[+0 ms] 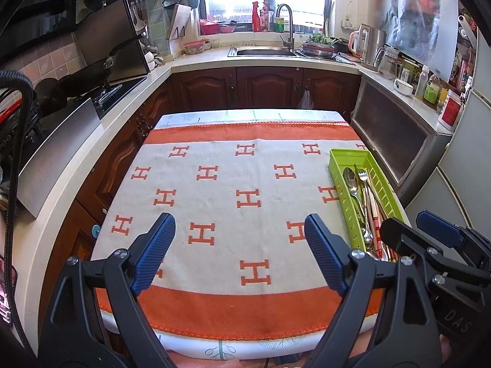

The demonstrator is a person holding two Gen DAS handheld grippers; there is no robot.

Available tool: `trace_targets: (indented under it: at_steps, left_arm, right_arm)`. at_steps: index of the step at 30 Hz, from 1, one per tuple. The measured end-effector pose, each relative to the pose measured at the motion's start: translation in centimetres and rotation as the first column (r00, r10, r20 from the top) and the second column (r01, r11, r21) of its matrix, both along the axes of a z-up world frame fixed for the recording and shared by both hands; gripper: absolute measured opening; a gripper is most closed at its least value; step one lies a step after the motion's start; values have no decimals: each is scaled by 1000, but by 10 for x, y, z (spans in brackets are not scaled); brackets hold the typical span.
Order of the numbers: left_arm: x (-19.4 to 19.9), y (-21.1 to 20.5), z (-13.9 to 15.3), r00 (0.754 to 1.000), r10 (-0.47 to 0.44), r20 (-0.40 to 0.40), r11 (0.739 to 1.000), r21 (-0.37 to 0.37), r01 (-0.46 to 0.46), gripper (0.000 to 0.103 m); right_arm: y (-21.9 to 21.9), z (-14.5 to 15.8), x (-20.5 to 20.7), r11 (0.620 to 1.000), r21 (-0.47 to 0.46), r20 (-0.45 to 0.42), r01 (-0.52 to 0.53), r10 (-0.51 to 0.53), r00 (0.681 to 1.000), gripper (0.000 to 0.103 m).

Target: Organize utensils

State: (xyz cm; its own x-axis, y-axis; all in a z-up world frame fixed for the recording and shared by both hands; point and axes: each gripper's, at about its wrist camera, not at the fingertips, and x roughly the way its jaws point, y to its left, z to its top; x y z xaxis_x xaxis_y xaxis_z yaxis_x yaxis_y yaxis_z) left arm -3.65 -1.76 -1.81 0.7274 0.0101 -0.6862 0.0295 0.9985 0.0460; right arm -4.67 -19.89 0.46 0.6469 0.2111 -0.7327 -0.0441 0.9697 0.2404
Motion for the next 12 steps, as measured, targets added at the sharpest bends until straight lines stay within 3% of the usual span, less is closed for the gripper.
trace_targets:
  at_steps: [12]
  left_arm:
    - [10,3,-10,999,3,-32,1000,-12,-3,84]
  right_arm:
    - [4,-10,3,1000,-4,-19,-3,3,1000,69]
